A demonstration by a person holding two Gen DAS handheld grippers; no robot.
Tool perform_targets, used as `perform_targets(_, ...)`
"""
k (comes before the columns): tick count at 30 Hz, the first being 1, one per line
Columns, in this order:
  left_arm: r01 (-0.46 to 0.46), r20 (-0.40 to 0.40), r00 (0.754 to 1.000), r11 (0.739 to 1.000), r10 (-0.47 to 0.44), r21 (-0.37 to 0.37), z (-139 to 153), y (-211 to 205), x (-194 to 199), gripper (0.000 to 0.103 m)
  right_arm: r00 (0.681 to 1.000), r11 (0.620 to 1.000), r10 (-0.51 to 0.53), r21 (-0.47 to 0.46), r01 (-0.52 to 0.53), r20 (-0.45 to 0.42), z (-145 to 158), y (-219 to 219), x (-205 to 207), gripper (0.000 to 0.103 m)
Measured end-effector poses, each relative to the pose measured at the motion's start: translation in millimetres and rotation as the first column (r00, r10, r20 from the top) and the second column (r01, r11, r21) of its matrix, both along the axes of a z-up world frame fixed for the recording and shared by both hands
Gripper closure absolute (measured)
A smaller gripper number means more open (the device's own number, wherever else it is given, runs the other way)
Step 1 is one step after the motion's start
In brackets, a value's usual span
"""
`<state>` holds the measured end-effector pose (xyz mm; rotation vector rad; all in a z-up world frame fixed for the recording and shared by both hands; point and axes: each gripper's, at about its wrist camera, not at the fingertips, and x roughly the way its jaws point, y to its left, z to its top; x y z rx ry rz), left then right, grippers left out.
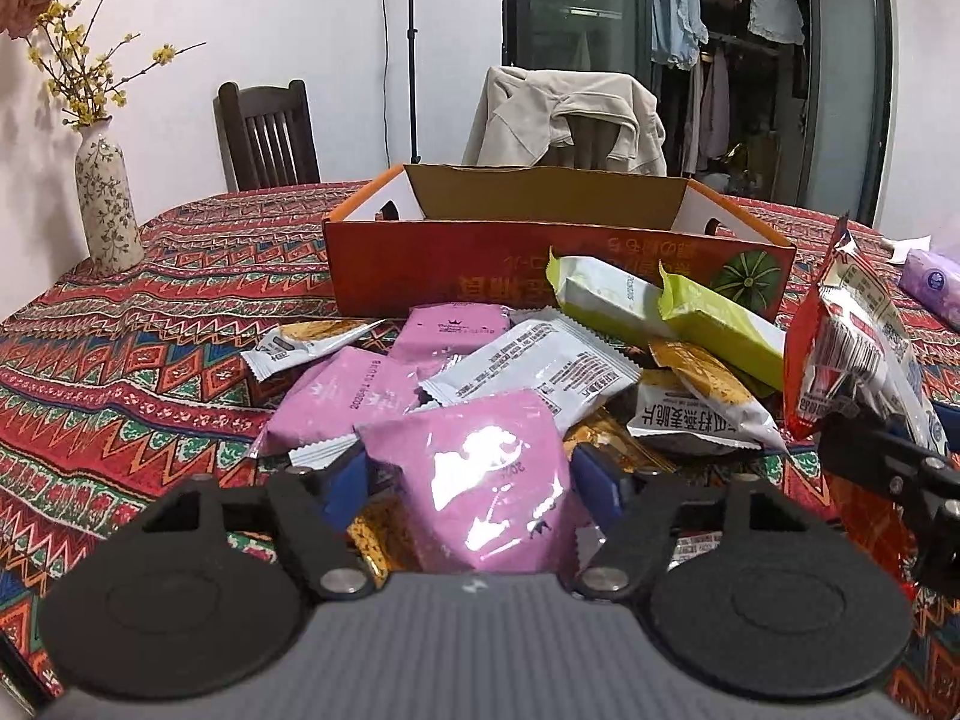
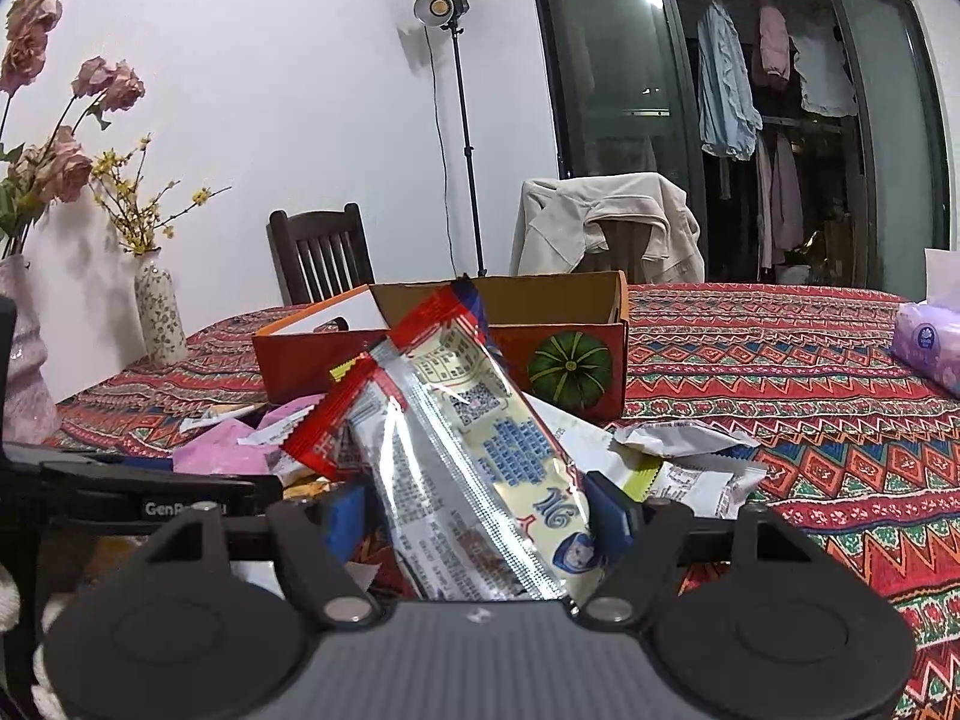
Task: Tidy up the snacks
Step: 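Carry the silver packet with the right tool while the left tool carries the pink packet toward the box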
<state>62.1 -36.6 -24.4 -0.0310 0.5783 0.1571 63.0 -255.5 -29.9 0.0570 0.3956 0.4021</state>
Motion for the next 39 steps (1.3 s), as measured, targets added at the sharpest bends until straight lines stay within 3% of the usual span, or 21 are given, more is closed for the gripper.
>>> perform_targets(10,0.034,0.048,0.998,0.999,-0.033,-0.024,14.2,2.9,-10.7,0.031,1.0,1.0,-0.015,0.003,0.015,0.013,2.6,-1.7,-2.7,0.03)
perform_targets(22,0.074,0.17,0.983,0.997,-0.072,-0.009,53.1,11.2,-7.8,0.031,0.998,0.999,-0.033,-0.016,0.034,0.062,23.5,4.4,8.6,0.03)
perform_targets(32,0.086,0.244,0.965,0.995,-0.097,0.056,94.3,17.0,34.1,0.031,0.988,0.997,-0.061,-0.037,0.067,0.14,71.3,21.3,53.8,0.03)
perform_targets(39,0.074,0.284,0.955,0.996,-0.082,0.04,122.4,23.6,78.8,0.031,0.989,0.995,-0.099,-0.01,0.101,0.107,101.2,35.3,113.8,0.03)
